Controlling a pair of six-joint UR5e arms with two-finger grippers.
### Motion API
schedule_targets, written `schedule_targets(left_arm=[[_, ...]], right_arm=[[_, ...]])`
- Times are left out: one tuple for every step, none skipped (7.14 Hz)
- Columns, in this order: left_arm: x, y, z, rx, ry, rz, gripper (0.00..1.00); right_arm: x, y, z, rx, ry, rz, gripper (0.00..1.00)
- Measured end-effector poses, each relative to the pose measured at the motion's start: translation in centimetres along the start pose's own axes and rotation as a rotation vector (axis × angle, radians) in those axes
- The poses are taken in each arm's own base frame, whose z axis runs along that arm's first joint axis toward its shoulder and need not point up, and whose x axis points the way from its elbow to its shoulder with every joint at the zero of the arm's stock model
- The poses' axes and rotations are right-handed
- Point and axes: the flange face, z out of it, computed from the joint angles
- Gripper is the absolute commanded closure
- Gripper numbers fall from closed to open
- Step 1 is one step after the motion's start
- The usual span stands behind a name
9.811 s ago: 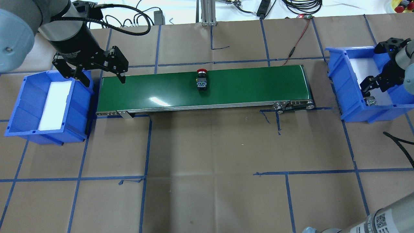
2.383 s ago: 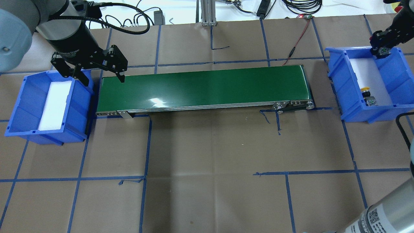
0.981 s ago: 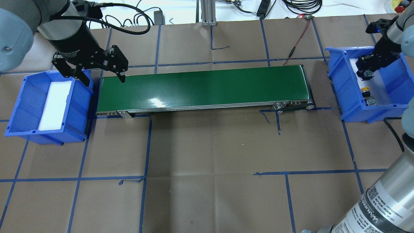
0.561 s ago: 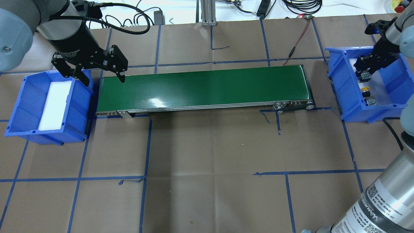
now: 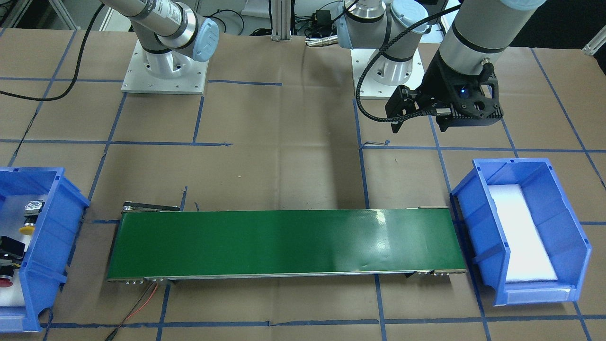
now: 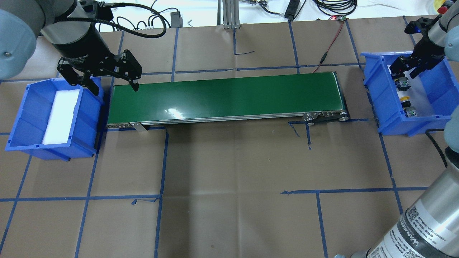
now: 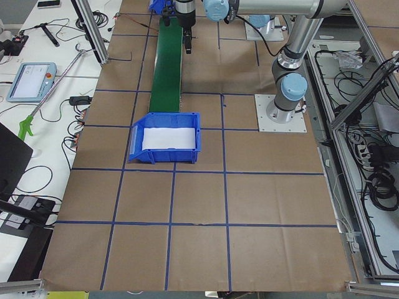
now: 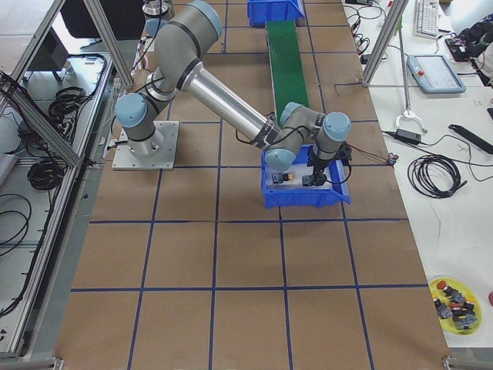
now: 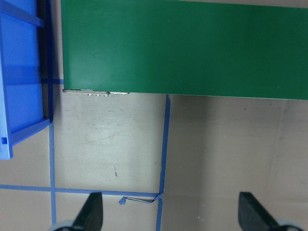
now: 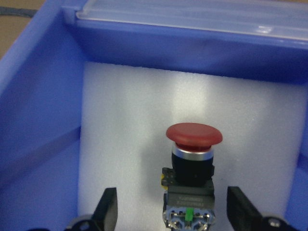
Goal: Transport two buttons from left to right
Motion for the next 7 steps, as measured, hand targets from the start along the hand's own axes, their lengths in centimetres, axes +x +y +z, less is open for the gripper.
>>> schedule_targets(left_arm=[[0.0,0.0,0.0,0.0,0.0,0.0,0.0],[0.0,0.0,0.0,0.001,0.0,0.001,0.0],[0.0,0.1,-0.1,0.001,0.0,0.0,0.0],[0.0,0.1,-0.1,0.002,0.0,0.0,0.0],[0.0,0.1,-0.1,0.002,0.0,0.0,0.0],[0.0,0.1,-0.1,0.002,0.0,0.0,0.0],[0.0,0.1,-0.1,0.002,0.0,0.0,0.0]], right_arm=[[-0.4,0.2,-1.7,0.017,0.012,-0.003,0.01],[-1.0,0.7,-4.0,0.038,0.029,-0.004,0.0],[-1.7,1.3,-6.9,0.068,0.054,-0.007,0.0],[-2.6,2.1,-10.4,0.106,0.082,-0.011,0.0],[-3.9,3.3,-14.0,0.141,0.108,-0.016,0.0],[-6.1,4.6,-17.0,0.163,0.126,-0.024,0.0],[-9.3,5.7,-18.9,0.176,0.131,0.0,0.0]])
